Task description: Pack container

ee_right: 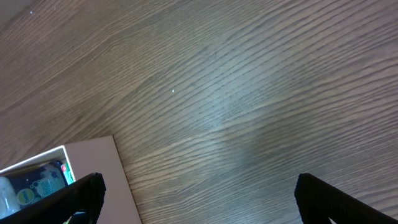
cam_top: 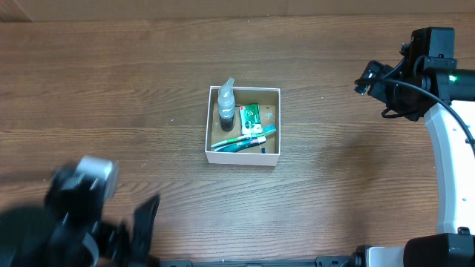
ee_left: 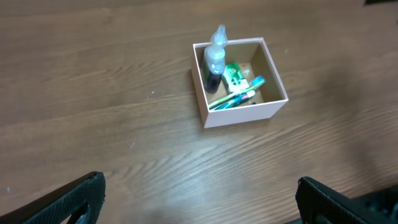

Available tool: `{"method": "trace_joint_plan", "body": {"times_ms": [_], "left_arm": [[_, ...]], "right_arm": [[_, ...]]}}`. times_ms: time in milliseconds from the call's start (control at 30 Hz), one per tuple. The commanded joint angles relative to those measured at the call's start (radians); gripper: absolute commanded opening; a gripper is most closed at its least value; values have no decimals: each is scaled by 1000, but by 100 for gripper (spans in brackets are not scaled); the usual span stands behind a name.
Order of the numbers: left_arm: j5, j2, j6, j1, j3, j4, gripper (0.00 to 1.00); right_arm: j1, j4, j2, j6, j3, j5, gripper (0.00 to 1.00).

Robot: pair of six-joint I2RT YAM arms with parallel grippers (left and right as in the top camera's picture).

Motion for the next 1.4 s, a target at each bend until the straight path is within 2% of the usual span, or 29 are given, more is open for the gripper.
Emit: {"method": "trace_joint_plan", "body": {"times_ms": [0,167,333,567,633,733,900,1067,1100,1367], "left_arm": [[-14,-96,-106,3,5,-35,100],[5,-152,-164,3,-3,-86,100],[0,-152,-269,3,-13,-37,100],[-27,-152,-270,3,-103,-30,100],[-35,-152,-269,3,-157,16,100],[-43,-153,-268,3,-247,140,100],[-79,-204,-257,46,-464,435,100],[-64,-338,-295,132,-739,767,100],[-55,-397,-319,151,-836,880,100],[-46,-609,-337,205,-1181,1299,100]], "right_arm": [[-1,5,-5,-3,11,-5,100],[-1,5,-5,-3,11,-5,100],[-1,5,-5,-3,11,-5,100],[-1,5,-5,-3,11,-5,100],[-1,5,-5,-3,11,-5,100],[-1,5,-5,-3,11,-5,100],[-1,5,-5,-3,11,-5,100],[-1,5,-5,-3,11,-5,100],[-1,5,-5,-3,11,-5,100],[-1,5,-5,-3,11,-5,100]]}}
